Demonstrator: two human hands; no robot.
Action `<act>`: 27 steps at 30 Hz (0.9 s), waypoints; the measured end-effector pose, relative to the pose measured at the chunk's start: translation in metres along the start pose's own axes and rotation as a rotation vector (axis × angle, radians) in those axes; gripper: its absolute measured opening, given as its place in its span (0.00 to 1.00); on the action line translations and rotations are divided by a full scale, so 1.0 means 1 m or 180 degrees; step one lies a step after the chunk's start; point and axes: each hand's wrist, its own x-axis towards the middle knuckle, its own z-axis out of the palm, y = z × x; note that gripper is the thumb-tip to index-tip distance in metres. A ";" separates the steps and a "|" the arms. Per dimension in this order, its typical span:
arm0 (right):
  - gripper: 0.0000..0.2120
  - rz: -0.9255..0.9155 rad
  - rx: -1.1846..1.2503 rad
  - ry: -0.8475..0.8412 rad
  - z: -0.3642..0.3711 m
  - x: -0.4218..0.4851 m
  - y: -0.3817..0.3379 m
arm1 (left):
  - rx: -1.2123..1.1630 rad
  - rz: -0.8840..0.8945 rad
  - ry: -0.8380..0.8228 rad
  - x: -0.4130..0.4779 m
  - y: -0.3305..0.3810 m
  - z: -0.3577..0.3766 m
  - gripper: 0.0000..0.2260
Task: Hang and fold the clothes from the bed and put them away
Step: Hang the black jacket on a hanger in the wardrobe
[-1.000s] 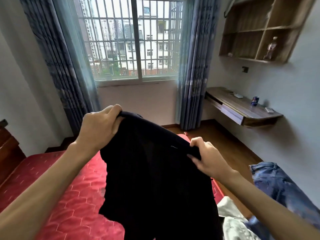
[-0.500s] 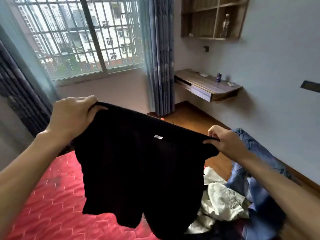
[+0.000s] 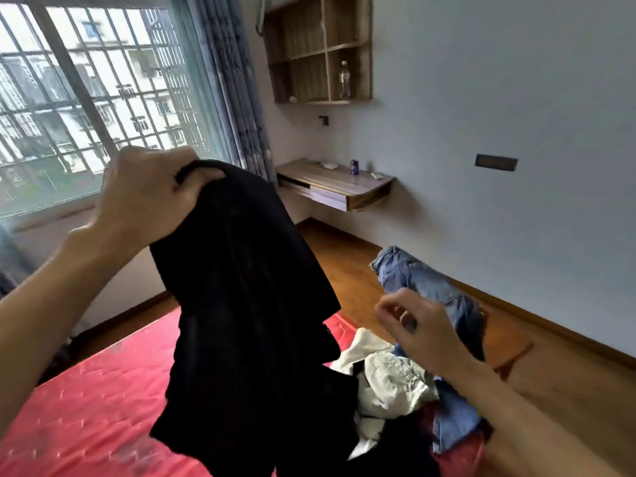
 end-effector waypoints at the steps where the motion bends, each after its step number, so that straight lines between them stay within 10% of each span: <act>1: 0.04 -0.0129 -0.0016 -0.0206 0.010 -0.017 -0.009 | -0.0062 0.0042 0.0003 0.001 0.009 -0.001 0.21; 19: 0.31 0.0941 0.0533 -0.0456 -0.082 -0.132 -0.042 | -0.1642 0.0703 0.0522 -0.001 0.204 -0.069 0.08; 27: 0.09 0.1300 -0.0136 -0.0230 -0.180 -0.214 -0.051 | -0.1964 0.0926 0.0274 -0.005 0.288 -0.070 0.13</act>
